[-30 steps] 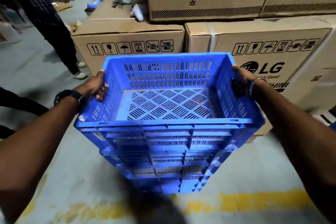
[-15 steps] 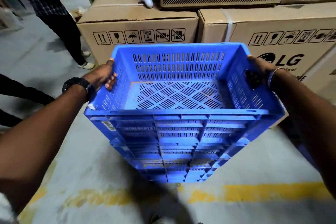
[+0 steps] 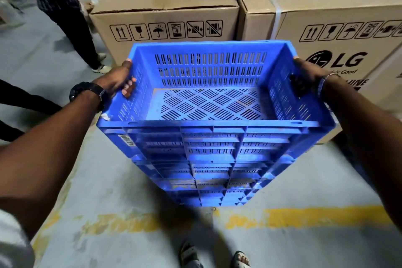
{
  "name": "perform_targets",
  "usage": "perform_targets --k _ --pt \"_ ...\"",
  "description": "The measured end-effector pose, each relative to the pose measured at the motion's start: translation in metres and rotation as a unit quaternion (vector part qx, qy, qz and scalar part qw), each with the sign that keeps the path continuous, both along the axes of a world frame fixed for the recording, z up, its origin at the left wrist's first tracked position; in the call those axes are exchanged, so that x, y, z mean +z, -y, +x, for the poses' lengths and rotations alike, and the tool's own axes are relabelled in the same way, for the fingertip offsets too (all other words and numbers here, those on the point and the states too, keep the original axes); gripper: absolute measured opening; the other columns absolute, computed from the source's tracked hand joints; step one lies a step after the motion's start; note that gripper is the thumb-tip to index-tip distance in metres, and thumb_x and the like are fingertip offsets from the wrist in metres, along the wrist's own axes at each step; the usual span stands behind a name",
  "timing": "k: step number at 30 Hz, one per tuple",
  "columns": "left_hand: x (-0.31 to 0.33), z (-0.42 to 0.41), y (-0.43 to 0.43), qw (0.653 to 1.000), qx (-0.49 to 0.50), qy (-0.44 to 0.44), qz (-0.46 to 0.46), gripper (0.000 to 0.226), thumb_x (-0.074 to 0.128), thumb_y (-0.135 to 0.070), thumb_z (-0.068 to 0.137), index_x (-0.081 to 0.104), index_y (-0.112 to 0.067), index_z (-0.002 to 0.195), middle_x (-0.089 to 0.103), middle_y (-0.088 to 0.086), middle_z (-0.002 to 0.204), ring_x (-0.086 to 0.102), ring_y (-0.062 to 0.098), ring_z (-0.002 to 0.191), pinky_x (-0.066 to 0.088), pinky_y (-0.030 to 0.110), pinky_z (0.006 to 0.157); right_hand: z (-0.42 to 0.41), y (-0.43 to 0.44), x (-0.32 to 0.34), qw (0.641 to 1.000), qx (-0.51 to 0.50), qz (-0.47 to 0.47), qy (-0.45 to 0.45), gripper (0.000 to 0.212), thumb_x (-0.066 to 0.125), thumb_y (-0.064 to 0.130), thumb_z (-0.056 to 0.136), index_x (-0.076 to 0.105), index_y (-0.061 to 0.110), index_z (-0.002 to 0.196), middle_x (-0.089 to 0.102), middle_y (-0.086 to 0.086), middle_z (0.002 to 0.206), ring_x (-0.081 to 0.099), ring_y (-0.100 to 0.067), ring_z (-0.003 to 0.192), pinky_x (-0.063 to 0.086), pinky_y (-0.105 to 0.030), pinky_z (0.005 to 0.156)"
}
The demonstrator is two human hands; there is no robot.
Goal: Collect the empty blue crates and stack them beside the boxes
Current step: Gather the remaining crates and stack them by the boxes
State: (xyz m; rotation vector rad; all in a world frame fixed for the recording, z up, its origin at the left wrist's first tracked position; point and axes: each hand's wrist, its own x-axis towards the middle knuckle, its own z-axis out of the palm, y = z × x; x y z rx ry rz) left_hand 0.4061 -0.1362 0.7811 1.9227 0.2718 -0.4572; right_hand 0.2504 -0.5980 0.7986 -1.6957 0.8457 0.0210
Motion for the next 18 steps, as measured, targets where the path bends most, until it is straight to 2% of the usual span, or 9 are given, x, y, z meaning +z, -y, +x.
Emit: perform_targets --k 2,3,5,6,8,10,12,15,18 --pt "-0.003 0.008 0.003 1.000 0.001 0.009 0.010 0.065 0.017 -0.065 0.104 0.039 -0.012 0.074 0.032 -0.005 0.036 0.023 0.010 0.025 0.021 0.011 0.033 -0.006 0.002 0.001 1.000 -0.013 -0.021 -0.004 0.049 0.046 0.054 0.098 0.059 0.008 0.087 0.058 -0.002 0.060 0.049 -0.012 0.031 0.040 -0.018 0.033" --pt "-0.003 0.013 0.005 1.000 -0.001 0.015 0.019 0.067 0.017 -0.065 0.104 0.040 -0.011 0.073 0.034 -0.005 0.035 0.024 0.011 0.025 0.022 0.011 0.033 -0.005 0.004 0.002 0.999 -0.020 -0.036 0.004 0.050 0.050 0.051 0.097 0.062 0.003 0.099 0.067 -0.004 0.063 0.056 -0.014 0.038 0.045 -0.021 0.037" --pt "-0.005 0.021 0.005 0.999 -0.004 0.021 0.034 0.068 0.017 -0.065 0.104 0.043 -0.010 0.073 0.036 -0.004 0.034 0.027 0.011 0.024 0.024 0.011 0.032 -0.006 0.000 0.004 0.993 -0.039 -0.113 0.012 0.058 0.053 0.046 0.097 0.059 -0.006 0.123 0.072 -0.013 0.097 0.060 -0.022 0.065 0.046 -0.024 0.052" --pt "-0.004 0.023 0.005 0.999 -0.004 0.026 0.038 0.069 0.017 -0.064 0.104 0.043 -0.010 0.073 0.037 -0.004 0.034 0.029 0.011 0.024 0.025 0.012 0.032 -0.005 -0.001 0.007 0.987 -0.031 -0.160 0.015 0.058 0.051 0.042 0.099 0.055 -0.009 0.126 0.066 -0.016 0.109 0.056 -0.024 0.069 0.042 -0.021 0.050" --pt "-0.004 0.027 0.006 0.998 -0.007 0.042 0.048 0.069 0.018 -0.064 0.105 0.045 -0.010 0.072 0.040 -0.004 0.034 0.032 0.012 0.024 0.028 0.012 0.032 -0.008 -0.007 0.010 0.981 -0.011 -0.192 0.024 0.053 0.051 0.037 0.100 0.057 -0.010 0.124 0.060 -0.017 0.111 0.051 -0.022 0.062 0.038 -0.017 0.038" --pt "-0.006 0.027 0.006 0.996 -0.009 0.063 0.056 0.068 0.021 -0.062 0.105 0.047 -0.009 0.072 0.044 -0.003 0.035 0.036 0.013 0.025 0.030 0.014 0.032 -0.003 -0.001 0.007 0.979 -0.015 -0.201 0.039 0.047 0.054 0.037 0.098 0.063 -0.005 0.115 0.065 -0.018 0.112 0.055 -0.019 0.055 0.041 -0.021 0.044" --pt "-0.011 0.028 0.000 0.994 0.002 0.086 0.062 0.064 0.028 -0.058 0.106 0.049 -0.007 0.073 0.052 0.000 0.042 0.043 0.013 0.027 0.035 0.016 0.032 -0.010 -0.005 0.007 0.974 0.011 -0.220 0.048 0.043 0.055 0.034 0.097 0.062 -0.005 0.115 0.066 -0.021 0.104 0.052 -0.016 0.054 0.042 -0.024 0.054" --pt "-0.015 0.025 -0.014 0.981 0.002 0.164 0.101 0.049 0.040 -0.046 0.105 0.057 -0.005 0.085 0.065 0.014 0.075 0.056 0.012 0.035 0.049 0.023 0.040 -0.025 -0.012 0.004 0.977 0.043 -0.203 0.051 0.045 0.057 0.032 0.096 0.052 0.001 0.129 0.063 -0.017 0.105 0.057 -0.021 0.068 0.050 -0.034 0.060" --pt "-0.014 0.014 -0.015 0.976 -0.055 0.191 0.086 0.022 0.038 -0.021 0.108 0.055 -0.013 0.099 0.057 0.010 0.084 0.059 0.008 0.049 0.049 0.019 0.040 -0.036 -0.007 -0.007 0.973 0.075 -0.215 0.046 0.049 0.058 0.038 0.095 0.047 0.008 0.132 0.062 -0.017 0.117 0.065 -0.035 0.097 0.055 -0.053 0.084"
